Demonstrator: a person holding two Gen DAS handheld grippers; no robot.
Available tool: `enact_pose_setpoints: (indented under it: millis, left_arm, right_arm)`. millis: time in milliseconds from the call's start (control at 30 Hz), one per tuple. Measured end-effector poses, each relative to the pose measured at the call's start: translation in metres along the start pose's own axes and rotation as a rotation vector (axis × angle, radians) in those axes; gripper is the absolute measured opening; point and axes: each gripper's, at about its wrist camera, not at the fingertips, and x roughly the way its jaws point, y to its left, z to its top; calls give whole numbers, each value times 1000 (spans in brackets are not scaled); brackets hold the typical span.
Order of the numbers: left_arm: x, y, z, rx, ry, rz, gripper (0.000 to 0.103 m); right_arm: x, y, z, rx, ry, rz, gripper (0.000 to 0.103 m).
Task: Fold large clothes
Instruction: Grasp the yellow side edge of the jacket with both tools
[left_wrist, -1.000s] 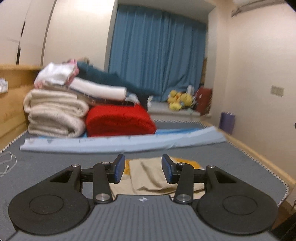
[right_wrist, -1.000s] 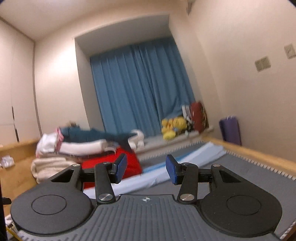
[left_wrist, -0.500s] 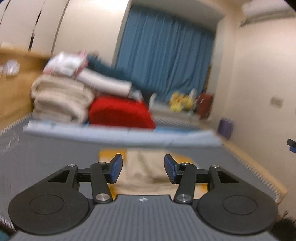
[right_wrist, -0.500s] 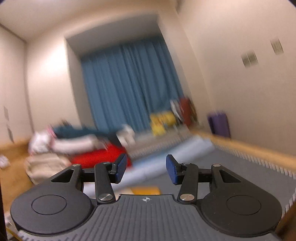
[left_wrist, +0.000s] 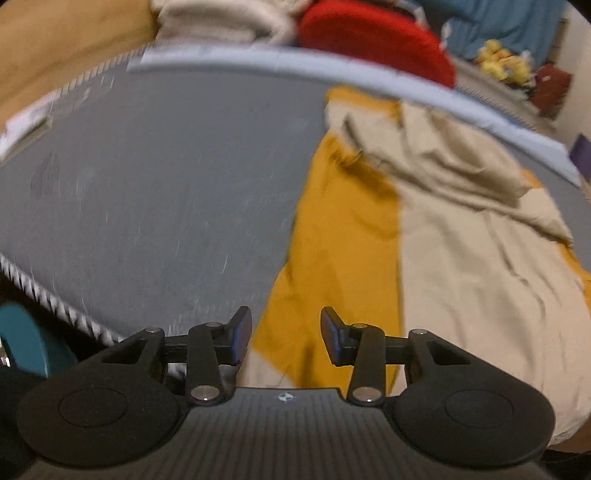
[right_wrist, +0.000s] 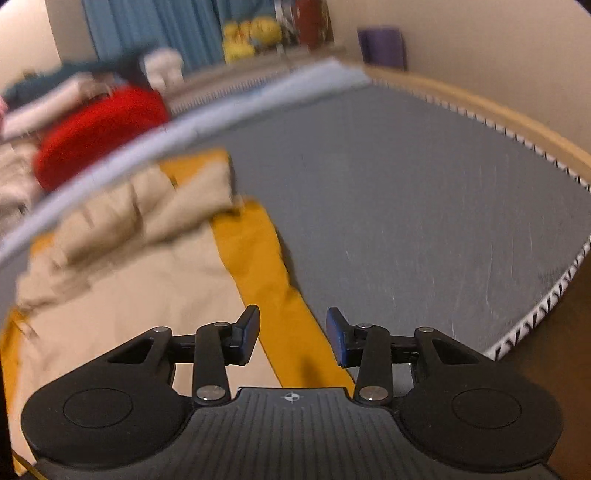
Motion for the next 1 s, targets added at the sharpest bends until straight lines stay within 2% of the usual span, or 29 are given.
enact_pose_setpoints:
  millis: [167,233,300,467,500,533,567,600,667,733,767,800,833,867,900,933,1000]
  left_arm:
    - [27,11,-4,-4,110,17,47]
    - [37,13,-7,-6,155,15,47]
    - [41,14,-10,1,155,14,48]
    - [41,5,-15,103,122,26,46]
    - [40,4,-17,116,116,20,36]
    - [38,2,-18,129,112,9,22]
    - [34,1,-18,149,103,8,15]
    - [33,-3,-17,169,88,10,6]
    - [20,-10,-13,224,4,51,5]
    - [-2,-14,-9,257,-108,115,3]
    - [-10,-13,-6,255,-145,131,3]
    - [-13,-11,-4,249,-150,124,3]
    - [-9,-7,-1,240,-106,101,3]
    - [0,-3,-1,223,-29,69,3]
    - [12,5,-2,178,65,35,4]
    - [21,11,-5,125,122,11,5]
    - [30,21,-8,40,161,2,8]
  right_arm:
    - [32,1,-18,-32,158,-82,42]
    - [30,-12,-33,-29,191,-111,42]
    - [32,-17,-35,-11,220,-121,42]
    - [38,-14,-39,-40,233,-136,44]
    - [38,-13,-38,-52,231,-140,42]
    - [38,-11,-39,-61,229,-138,34]
    - [40,-10,-38,-64,228,-129,16]
    - [37,-10,-37,-66,223,-120,12]
    - [28,-10,-33,-33,191,-91,7]
    - [12,-8,-28,1,136,-45,6]
    - [1,-5,-26,6,102,-17,6]
    - [-7,0,-25,-11,78,-2,6]
    - [-13,5,-25,-35,64,-2,6]
    - [-16,7,-26,-55,65,-13,6]
    - [-13,6,-27,-59,86,-36,6]
    - [-7,2,-29,-40,126,-55,6]
    - [8,-9,-35,29,215,-73,7]
